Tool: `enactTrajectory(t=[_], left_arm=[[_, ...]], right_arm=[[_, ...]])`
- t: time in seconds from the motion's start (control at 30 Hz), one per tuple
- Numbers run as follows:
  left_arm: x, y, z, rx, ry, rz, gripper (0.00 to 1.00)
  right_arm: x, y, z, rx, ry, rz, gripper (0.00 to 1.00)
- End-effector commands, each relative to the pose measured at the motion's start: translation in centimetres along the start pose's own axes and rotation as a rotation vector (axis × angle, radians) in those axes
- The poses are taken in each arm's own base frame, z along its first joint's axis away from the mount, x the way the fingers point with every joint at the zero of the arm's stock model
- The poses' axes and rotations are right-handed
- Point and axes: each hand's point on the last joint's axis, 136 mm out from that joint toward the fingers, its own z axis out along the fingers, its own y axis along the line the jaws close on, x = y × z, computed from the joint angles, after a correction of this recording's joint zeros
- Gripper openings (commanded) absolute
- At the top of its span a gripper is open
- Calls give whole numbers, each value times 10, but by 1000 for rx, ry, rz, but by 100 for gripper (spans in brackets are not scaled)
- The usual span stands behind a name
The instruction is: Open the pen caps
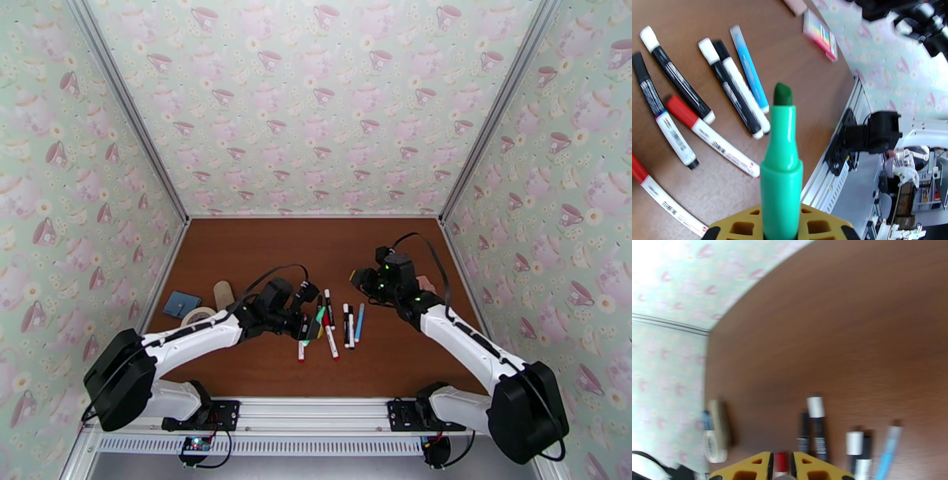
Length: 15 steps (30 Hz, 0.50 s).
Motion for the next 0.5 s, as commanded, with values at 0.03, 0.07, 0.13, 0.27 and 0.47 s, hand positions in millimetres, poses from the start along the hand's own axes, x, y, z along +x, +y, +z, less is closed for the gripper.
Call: enactTrajectory(t=[0.03,0.07,0.13,0.27,0.47], left_arm=[[-31,3,-15,-35,-119,-6,1],[-32,8,-17,-54,-128,-14,1],[-34,17,-22,-85,-150,-30,1],[-34,35,-33,-146,-194,-68,1],[-34,58,-48,-212,-231,-116,1]], right_arm=[[2,-27,-10,146,38,-125,9],[3,-32,-10,171,44,-139,9],[3,-41,-9,212,56,-162,9],[-1,-57,-5,264,81,-179,9],[-7,-75,2,315,108,-177,9]])
